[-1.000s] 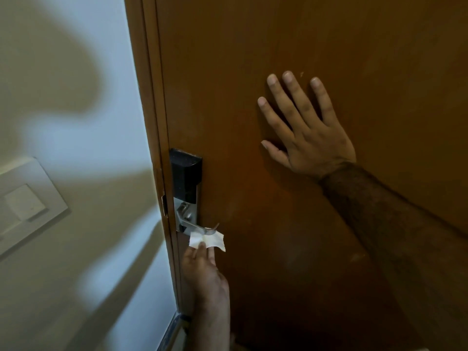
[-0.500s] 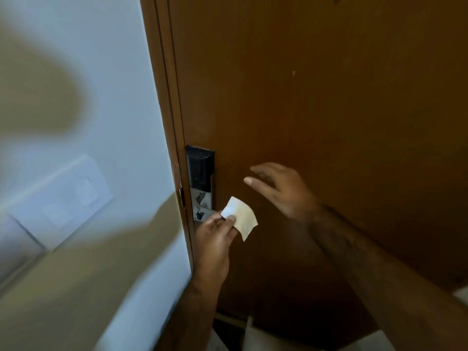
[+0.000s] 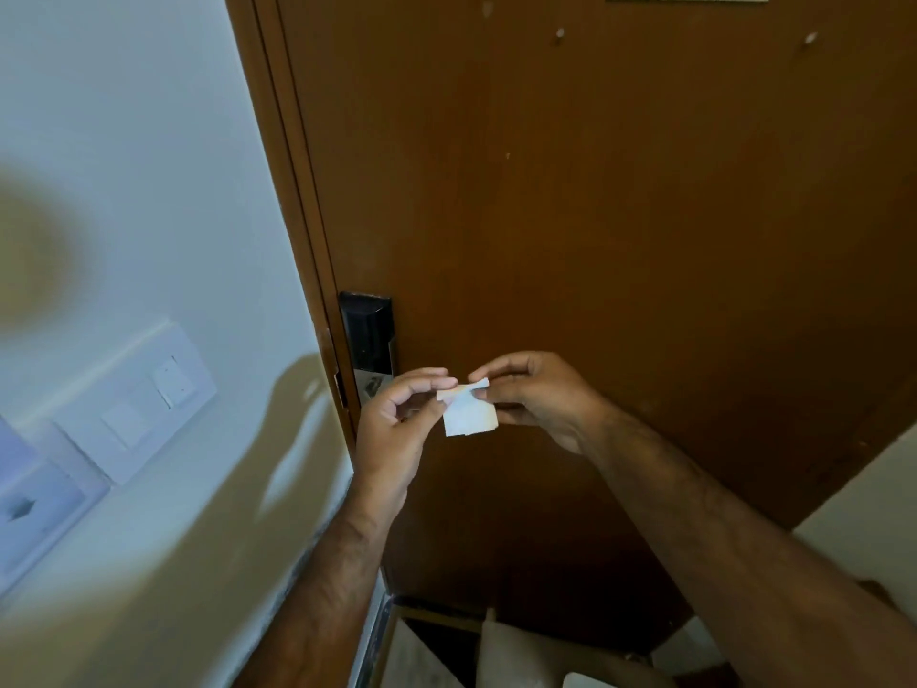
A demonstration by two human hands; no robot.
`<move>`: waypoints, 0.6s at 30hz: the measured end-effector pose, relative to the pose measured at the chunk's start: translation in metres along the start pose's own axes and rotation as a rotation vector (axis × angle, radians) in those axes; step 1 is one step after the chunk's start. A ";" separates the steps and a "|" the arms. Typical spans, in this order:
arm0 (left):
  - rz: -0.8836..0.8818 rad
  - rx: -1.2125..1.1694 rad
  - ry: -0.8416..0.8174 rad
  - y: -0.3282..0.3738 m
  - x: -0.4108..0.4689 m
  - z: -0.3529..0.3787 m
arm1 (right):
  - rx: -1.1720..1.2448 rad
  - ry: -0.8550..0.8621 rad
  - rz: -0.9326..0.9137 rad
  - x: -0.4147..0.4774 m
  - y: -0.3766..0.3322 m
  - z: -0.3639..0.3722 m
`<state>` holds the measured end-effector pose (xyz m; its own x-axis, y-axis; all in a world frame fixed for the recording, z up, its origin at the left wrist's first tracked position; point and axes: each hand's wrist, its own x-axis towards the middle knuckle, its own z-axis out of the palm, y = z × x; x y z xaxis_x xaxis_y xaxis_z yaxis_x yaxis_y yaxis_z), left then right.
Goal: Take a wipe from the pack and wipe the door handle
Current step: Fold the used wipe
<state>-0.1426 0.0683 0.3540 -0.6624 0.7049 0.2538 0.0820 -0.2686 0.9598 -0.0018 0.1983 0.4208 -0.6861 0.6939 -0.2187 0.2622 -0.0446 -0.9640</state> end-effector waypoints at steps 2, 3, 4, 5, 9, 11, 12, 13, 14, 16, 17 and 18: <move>0.064 0.045 -0.086 0.003 -0.008 -0.001 | 0.083 0.009 -0.015 -0.007 0.001 -0.005; 0.074 0.060 -0.119 0.003 -0.011 -0.002 | 0.122 0.005 -0.019 -0.011 0.002 -0.007; 0.063 0.065 -0.153 0.001 -0.015 -0.001 | 0.149 0.002 -0.018 -0.016 0.004 -0.010; 0.044 0.061 -0.182 0.000 -0.018 -0.001 | 0.168 0.001 -0.018 -0.019 0.006 -0.011; -0.083 -0.008 -0.217 -0.007 -0.031 0.011 | 0.222 0.028 0.008 -0.031 0.031 -0.018; -0.108 0.057 -0.172 -0.014 -0.038 0.021 | 0.294 0.045 0.047 -0.036 0.050 -0.023; -0.109 0.104 -0.166 -0.021 -0.040 0.025 | 0.317 0.044 0.074 -0.038 0.061 -0.026; -0.131 0.128 -0.168 -0.029 -0.044 0.031 | 0.322 0.041 0.106 -0.043 0.075 -0.031; -0.163 0.135 -0.173 -0.038 -0.047 0.036 | 0.297 0.035 0.137 -0.045 0.089 -0.036; -0.273 0.127 -0.203 -0.063 -0.058 0.047 | 0.218 0.049 0.217 -0.053 0.128 -0.045; -0.344 0.129 -0.232 -0.077 -0.064 0.052 | 0.185 0.078 0.263 -0.054 0.149 -0.049; -0.417 0.139 -0.270 -0.096 -0.073 0.059 | 0.167 0.119 0.316 -0.056 0.177 -0.055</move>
<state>-0.0577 0.0816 0.2507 -0.4453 0.8828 -0.1499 -0.0378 0.1487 0.9882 0.1199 0.1908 0.2711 -0.5029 0.7053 -0.4996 0.3276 -0.3794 -0.8653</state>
